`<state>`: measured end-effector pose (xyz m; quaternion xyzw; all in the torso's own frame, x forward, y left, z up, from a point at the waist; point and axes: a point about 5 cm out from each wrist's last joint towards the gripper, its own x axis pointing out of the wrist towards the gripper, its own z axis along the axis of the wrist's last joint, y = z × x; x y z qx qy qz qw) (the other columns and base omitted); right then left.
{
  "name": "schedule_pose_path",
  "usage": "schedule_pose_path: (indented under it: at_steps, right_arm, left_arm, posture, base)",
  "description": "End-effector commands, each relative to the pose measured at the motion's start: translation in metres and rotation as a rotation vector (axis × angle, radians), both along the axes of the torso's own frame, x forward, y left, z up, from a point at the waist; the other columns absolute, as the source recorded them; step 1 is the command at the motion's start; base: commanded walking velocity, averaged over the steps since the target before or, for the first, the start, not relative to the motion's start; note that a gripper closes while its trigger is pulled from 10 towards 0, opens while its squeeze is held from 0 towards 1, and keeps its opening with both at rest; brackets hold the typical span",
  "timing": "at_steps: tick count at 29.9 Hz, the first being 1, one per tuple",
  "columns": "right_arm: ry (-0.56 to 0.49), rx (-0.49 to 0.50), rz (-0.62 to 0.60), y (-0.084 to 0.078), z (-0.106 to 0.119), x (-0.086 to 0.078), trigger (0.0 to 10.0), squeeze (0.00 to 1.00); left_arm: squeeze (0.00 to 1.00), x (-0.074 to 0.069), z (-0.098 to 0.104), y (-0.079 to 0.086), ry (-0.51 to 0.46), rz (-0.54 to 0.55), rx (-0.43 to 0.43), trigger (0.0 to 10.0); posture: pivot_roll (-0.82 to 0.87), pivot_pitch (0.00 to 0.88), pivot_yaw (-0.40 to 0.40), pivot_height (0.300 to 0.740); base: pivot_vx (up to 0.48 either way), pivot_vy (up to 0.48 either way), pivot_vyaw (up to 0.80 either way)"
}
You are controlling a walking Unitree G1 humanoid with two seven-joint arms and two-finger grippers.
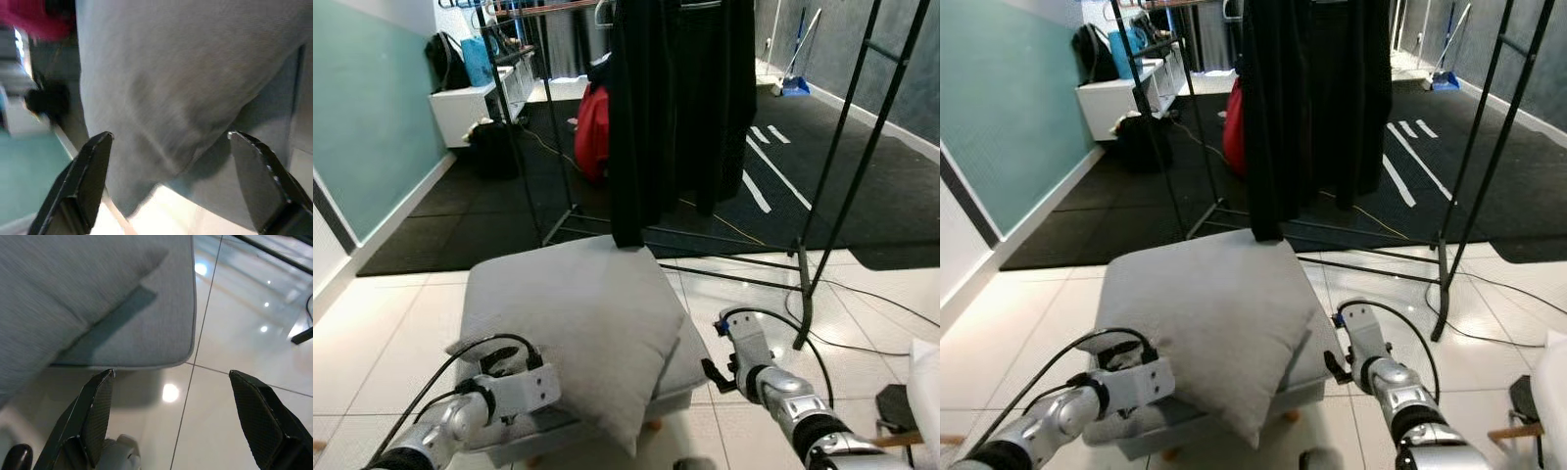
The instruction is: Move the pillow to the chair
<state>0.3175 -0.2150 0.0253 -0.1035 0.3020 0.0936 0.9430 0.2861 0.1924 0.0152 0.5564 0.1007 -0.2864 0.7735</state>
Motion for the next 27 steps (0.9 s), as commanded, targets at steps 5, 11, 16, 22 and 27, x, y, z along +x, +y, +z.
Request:
schedule_pose_path:
  at_steps: [5,11,16,22,27]
  right_arm:
    - [-0.010,-0.005,-0.009,-0.004,0.008,0.006,10.0,0.00]
    - [-0.022,-0.004,-0.023,-0.010,0.012,0.008,10.0,0.00]
    - [-0.031,-0.002,-0.030,-0.013,0.015,0.010,10.0,0.00]
    - [-0.043,-0.004,-0.031,-0.014,0.019,0.012,10.0,0.00]
    - [-0.059,-0.004,-0.039,-0.018,0.025,0.015,10.0,0.00]
  left_arm:
    - [0.00,0.005,0.009,0.004,-0.117,-0.147,0.167,10.0]
    - [0.00,0.004,0.006,0.003,-0.185,-0.230,0.257,10.0]
    - [0.00,-0.002,-0.002,-0.003,-0.141,-0.289,0.282,10.0]
    - [0.00,-0.006,-0.009,-0.005,-0.111,-0.315,0.310,10.0]
    - [0.00,-0.010,-0.013,-0.005,-0.058,-0.329,0.311,10.0]
  posture:
    - [-0.22,0.000,0.032,0.540]
    - [-0.23,0.010,0.034,0.515]
    - [-0.23,0.022,0.032,0.500]
    - [-0.24,0.033,0.029,0.485]
    - [-0.24,0.042,0.027,0.470]
  base:
    - [0.000,0.000,0.00]
    - [0.000,0.000,0.00]
    - [0.000,0.000,0.00]
    - [0.000,0.000,0.00]
    - [0.000,0.000,0.00]
